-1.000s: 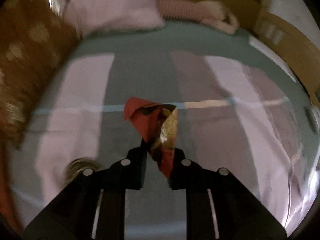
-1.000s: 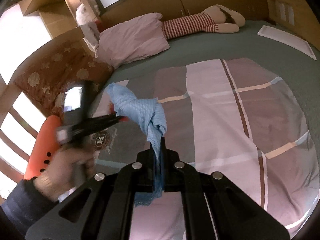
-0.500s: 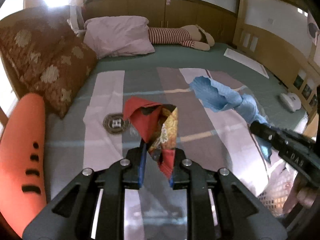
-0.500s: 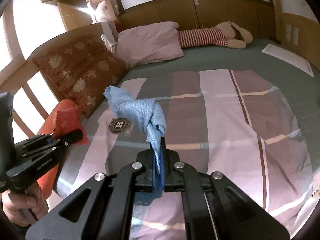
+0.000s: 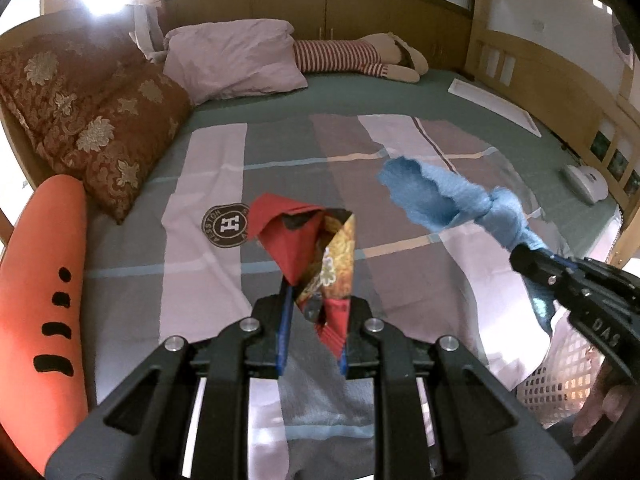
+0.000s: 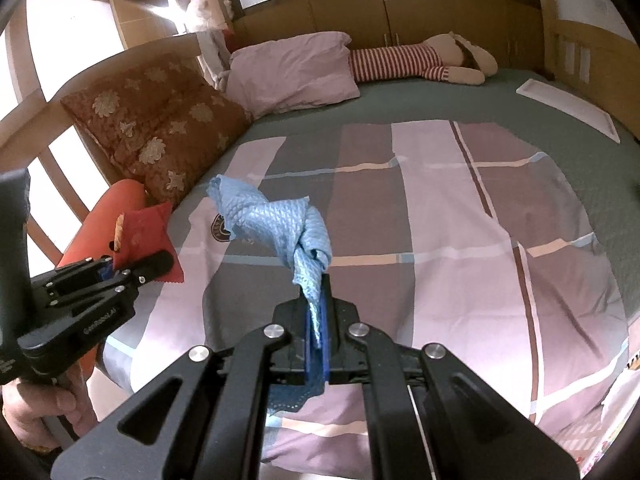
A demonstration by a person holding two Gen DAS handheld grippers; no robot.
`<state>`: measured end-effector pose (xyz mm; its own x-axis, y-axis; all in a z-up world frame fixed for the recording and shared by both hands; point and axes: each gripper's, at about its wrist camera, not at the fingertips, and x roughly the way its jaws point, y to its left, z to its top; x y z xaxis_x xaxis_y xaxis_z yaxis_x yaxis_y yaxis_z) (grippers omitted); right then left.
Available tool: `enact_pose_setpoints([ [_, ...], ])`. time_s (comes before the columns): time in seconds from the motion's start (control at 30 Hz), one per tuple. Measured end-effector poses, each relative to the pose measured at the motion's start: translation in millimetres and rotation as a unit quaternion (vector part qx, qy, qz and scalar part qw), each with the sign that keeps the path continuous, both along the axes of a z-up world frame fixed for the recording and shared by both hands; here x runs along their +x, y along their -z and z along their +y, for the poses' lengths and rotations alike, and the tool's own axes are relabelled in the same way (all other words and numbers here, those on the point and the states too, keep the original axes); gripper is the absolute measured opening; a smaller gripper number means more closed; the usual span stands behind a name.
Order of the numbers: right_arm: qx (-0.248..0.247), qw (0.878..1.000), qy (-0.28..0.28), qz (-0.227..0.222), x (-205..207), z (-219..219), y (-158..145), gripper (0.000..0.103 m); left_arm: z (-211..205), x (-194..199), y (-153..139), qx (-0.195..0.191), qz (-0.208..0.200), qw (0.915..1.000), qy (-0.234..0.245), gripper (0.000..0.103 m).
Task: Collect trash
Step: 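Carry the red cloth and blue cloth over the white bin and open both grippers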
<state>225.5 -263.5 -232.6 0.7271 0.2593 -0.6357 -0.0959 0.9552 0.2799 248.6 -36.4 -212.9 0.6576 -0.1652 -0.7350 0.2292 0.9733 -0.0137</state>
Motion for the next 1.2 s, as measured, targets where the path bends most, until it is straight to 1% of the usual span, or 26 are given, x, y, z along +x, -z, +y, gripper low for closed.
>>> enact_pose_setpoints([
  [0.07, 0.021, 1.000, 0.009, -0.013, -12, -13, -10, 0.004, -3, 0, 1, 0.000, 0.001, 1.0000, 0.005, 0.019],
  [0.13, 0.038, 0.998, 0.028, -0.036, -36, -35, -23, 0.004, -7, -1, 0, -0.004, -0.001, 0.9999, 0.015, 0.019],
  [0.17, 0.039, 0.997, 0.048, -0.051, -59, -55, -31, 0.004, -7, -1, 0, -0.006, -0.001, 0.9998, 0.019, 0.019],
  [0.23, 0.033, 0.995, 0.076, -0.063, -92, -81, -38, 0.004, -11, -5, -2, -0.011, -0.002, 0.9994, 0.032, 0.019],
  [0.27, 0.024, 0.992, 0.100, -0.068, -115, -101, -41, 0.004, -16, -8, -5, -0.014, -0.003, 0.9991, 0.041, 0.019],
  [0.33, 0.003, 0.987, 0.143, -0.070, -154, -133, -43, 0.005, -30, -18, -14, -0.014, -0.017, 0.9975, 0.067, 0.018],
  [0.37, -0.011, 0.982, 0.175, -0.065, -181, -156, -41, 0.005, -40, -24, -19, -0.011, -0.024, 0.9963, 0.082, 0.019],
  [0.47, -0.023, 0.971, 0.235, -0.040, -222, -196, -24, 0.005, -76, -43, -31, -0.013, -0.037, 0.9906, 0.131, 0.019],
  [0.5, -0.020, 0.965, 0.260, -0.028, -235, -211, -13, 0.009, -98, -51, -35, -0.018, -0.032, 0.9867, 0.158, 0.019],
  [0.53, -0.017, 0.960, 0.278, -0.016, -241, -221, -3, 0.021, -113, -55, -37, -0.023, -0.026, 0.9840, 0.175, 0.019],
  [0.57, -0.007, 0.953, 0.303, 0.014, -248, -237, 16, 0.037, -128, -61, -38, -0.028, -0.022, 0.9811, 0.190, 0.019],
  [0.6, 0.000, 0.949, 0.314, 0.030, -252, -244, 26, 0.072, -149, -68, -40, -0.035, -0.014, 0.9767, 0.211, 0.019],
  [0.63, 0.010, 0.945, 0.325, 0.041, -258, -251, 35, 0.079, -171, -76, -42, -0.041, -0.006, 0.9708, 0.236, 0.019],
  [0.7, 0.040, 0.935, 0.351, 0.039, -276, -265, 43, 0.079, -211, -95, -44, -0.047, 0.009, 0.9578, 0.284, 0.019],
  [0.73, 0.051, 0.930, 0.363, 0.026, -286, -270, 41, 0.079, -234, -107, -45, -0.045, 0.017, 0.9483, 0.314, 0.019],
  [0.77, 0.058, 0.920, 0.387, -0.002, -302, -278, 32, 0.079, -253, -118, -45, -0.044, 0.023, 0.9397, 0.338, 0.019],
  [0.83, 0.067, 0.908, 0.413, -0.030, -317, -285, 18, 0.082, -295, -143, -45, -0.039, 0.035, 0.9179, 0.393, 0.020],
  [0.87, 0.076, 0.902, 0.422, -0.044, -325, -290, 10, 0.083, -317, -155, -45, -0.037, 0.040, 0.9050, 0.422, 0.027],
  [0.9, 0.083, 0.900, 0.425, -0.055, -330, -293, 3, 0.083, -334, -164, -44, -0.037, 0.045, 0.8923, 0.448, 0.047],
  [0.93, 0.084, 0.899, 0.425, -0.063, -333, -295, -2, 0.083, -346, -171, -42, -0.034, 0.048, 0.8836, 0.464, 0.065],
  [0.97, 0.082, 0.899, 0.424, -0.069, -334, -294, -8, 0.084, -361, -177, -40, -0.023, 0.042, 0.8778, 0.477, 0.097],
  [1.0, 0.079, 0.901, 0.421, -0.073, -334, -292, -12, 0.084, -367, -182, -39, -0.013, 0.028, 0.8792, 0.476, 0.101],
  [1.03, 0.078, 0.902, 0.418, -0.078, -334, -293, -14, 0.085, -371, -183, -38, 0.006, 0.014, 0.8814, 0.472, 0.101],
  [1.07, 0.082, 0.904, 0.412, -0.082, -332, -289, -17, 0.085, -370, -181, -38, 0.019, 0.009, 0.8864, 0.463, 0.101],
  [1.13, 0.085, 0.910, 0.398, -0.081, -326, -284, -15, 0.085, -352, -170, -41, 0.011, 0.013, 0.8963, 0.443, 0.101],
  [1.2, 0.078, 0.920, 0.378, -0.073, -313, -273, -14, 0.085, -319, -148, -46, 0.001, 0.008, 0.9092, 0.416, 0.101],
])
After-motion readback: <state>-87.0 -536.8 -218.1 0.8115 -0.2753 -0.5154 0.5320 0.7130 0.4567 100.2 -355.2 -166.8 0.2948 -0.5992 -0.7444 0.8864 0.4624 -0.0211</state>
